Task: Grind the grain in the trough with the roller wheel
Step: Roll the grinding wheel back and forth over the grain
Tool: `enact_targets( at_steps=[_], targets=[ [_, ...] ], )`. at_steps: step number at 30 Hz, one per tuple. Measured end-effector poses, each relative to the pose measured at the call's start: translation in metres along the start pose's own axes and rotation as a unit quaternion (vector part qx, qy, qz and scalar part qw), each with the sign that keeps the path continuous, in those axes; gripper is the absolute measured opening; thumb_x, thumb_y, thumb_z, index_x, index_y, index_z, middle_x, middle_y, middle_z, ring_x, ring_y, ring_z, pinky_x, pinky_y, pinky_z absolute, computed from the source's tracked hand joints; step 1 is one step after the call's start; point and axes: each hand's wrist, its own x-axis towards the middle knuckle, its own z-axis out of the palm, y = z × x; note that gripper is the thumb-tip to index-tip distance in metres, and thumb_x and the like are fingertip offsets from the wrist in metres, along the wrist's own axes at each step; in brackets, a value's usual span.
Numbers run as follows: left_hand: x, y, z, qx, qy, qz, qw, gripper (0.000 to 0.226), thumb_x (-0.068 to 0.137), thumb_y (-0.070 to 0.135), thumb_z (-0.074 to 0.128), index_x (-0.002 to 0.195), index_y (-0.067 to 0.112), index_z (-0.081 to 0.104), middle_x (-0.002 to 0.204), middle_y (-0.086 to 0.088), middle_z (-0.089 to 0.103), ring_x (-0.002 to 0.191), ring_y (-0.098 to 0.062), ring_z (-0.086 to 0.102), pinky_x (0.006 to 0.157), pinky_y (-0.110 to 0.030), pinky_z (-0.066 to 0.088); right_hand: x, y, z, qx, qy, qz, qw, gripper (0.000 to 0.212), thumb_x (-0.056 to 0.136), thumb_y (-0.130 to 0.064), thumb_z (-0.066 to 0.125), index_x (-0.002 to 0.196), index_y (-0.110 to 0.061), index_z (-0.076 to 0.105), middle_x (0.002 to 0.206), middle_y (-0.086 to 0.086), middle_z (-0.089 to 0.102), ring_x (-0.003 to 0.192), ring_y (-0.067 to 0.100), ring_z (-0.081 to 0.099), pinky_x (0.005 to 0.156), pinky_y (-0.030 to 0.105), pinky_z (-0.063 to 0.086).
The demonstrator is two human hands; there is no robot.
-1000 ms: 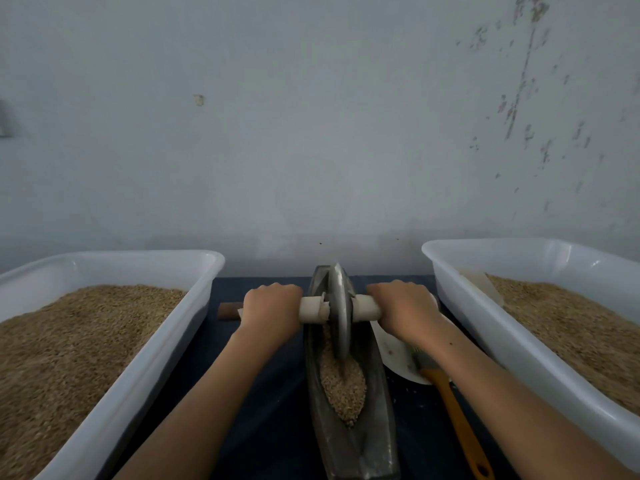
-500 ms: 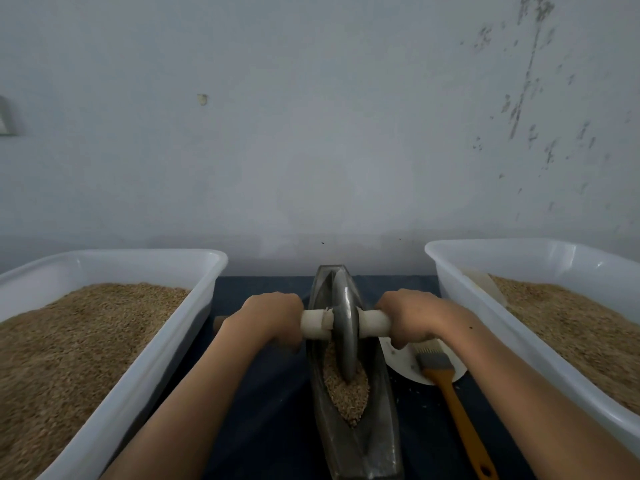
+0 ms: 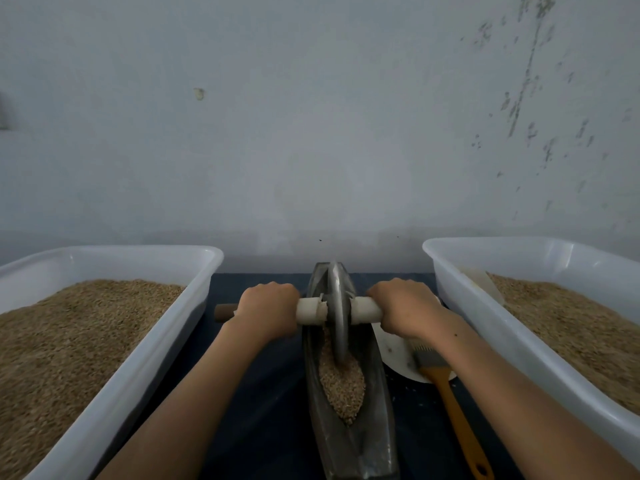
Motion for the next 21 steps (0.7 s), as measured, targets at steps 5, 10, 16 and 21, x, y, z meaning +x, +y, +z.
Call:
enact_targets(
  at_steps=[5,10,16,21],
  targets=[
    [-0.004,-0.001,-0.007,-0.019,-0.093,0.016,0.995,0.044,0.077,0.031,0.070,0.116,0.017,0.056,0.101,-0.001,0.061,0.088,-0.019,0.057,0.073,-0.030,0.042,-0.005,0.005,-0.013,0.044,-0.133,-0.015,0.990,0.040,0.081,-0.016,0.071,0.119,-0.019,0.058,0.100,0.000,0.061,0.089,0.018,0.059,0.069,0.028,0.044],
    [-0.003,-0.002,-0.007,-0.034,-0.111,0.015,0.993,0.044,0.077,0.033,0.070,0.115,0.017,0.055,0.092,0.002,0.054,0.083,-0.017,0.051,0.074,-0.031,0.041,-0.002,0.004,-0.009,0.039,-0.130,-0.009,0.991,0.039,0.081,-0.018,0.071,0.118,-0.019,0.058,0.096,-0.002,0.059,0.084,0.015,0.056,0.063,0.024,0.040],
    [-0.003,0.002,0.000,-0.013,0.037,-0.003,0.999,0.026,0.083,0.031,0.060,0.107,0.021,0.058,0.097,0.000,0.062,0.088,-0.020,0.059,0.069,-0.031,0.037,0.001,-0.001,0.001,0.019,0.048,0.018,0.998,0.018,0.088,-0.017,0.057,0.101,-0.028,0.056,0.096,-0.003,0.063,0.081,0.017,0.056,0.069,0.031,0.039],
    [-0.003,0.001,0.005,-0.017,0.059,-0.004,0.998,0.024,0.084,0.030,0.059,0.106,0.022,0.058,0.099,0.000,0.063,0.090,-0.020,0.059,0.069,-0.031,0.036,-0.002,-0.005,0.004,0.011,0.098,0.022,0.995,0.019,0.090,-0.016,0.055,0.105,-0.028,0.054,0.100,-0.002,0.064,0.092,0.020,0.061,0.071,0.031,0.038]
  ],
)
